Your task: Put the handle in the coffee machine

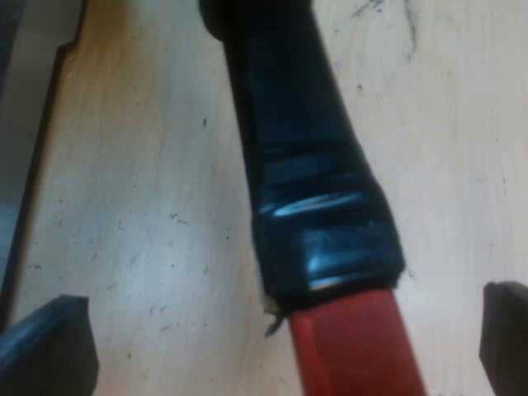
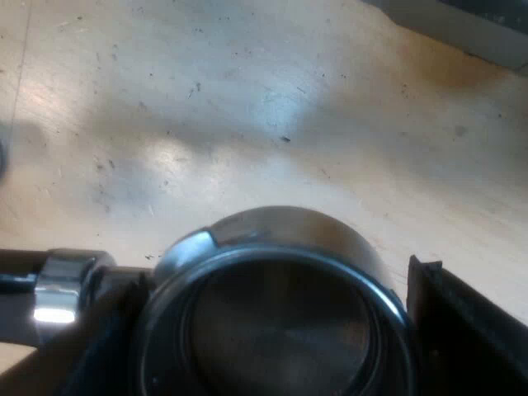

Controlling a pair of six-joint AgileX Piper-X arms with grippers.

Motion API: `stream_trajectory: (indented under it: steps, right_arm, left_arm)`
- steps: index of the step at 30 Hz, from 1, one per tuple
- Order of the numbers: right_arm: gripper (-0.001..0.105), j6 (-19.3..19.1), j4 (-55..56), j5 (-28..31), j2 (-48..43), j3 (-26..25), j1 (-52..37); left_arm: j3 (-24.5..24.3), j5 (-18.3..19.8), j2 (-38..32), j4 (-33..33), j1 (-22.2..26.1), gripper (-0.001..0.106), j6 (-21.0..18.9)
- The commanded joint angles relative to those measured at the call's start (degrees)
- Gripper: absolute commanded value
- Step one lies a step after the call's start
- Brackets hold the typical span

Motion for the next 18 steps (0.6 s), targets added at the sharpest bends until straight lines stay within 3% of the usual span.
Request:
stream_trajectory:
  steps: [1,11,16,18]
  right_arm:
    - [0.0,0.17,0.49,-0.92,-1.01,-0.79,0.06]
    - [0.0,0.17,0.49,-0.92,-1.01,-0.79,0.06]
    - [0.0,0.17,0.49,-0.92,-1.01,-0.79,0.06]
    - [0.0,0.17,0.49,-0.92,-1.01,-0.79,0.06]
  left_arm:
    - [-0.24,0.54,0.22,-1.41,-0.28,0.096,0.37]
    - [-0.24,0.65,1.14,-1.93,-0.28,0.094,0.37]
    - [-0.16,0.65,1.14,-1.93,-0.28,0.063,0.37]
    - [-0.16,0.65,1.14,-1.93,-0.28,0.058,0.37]
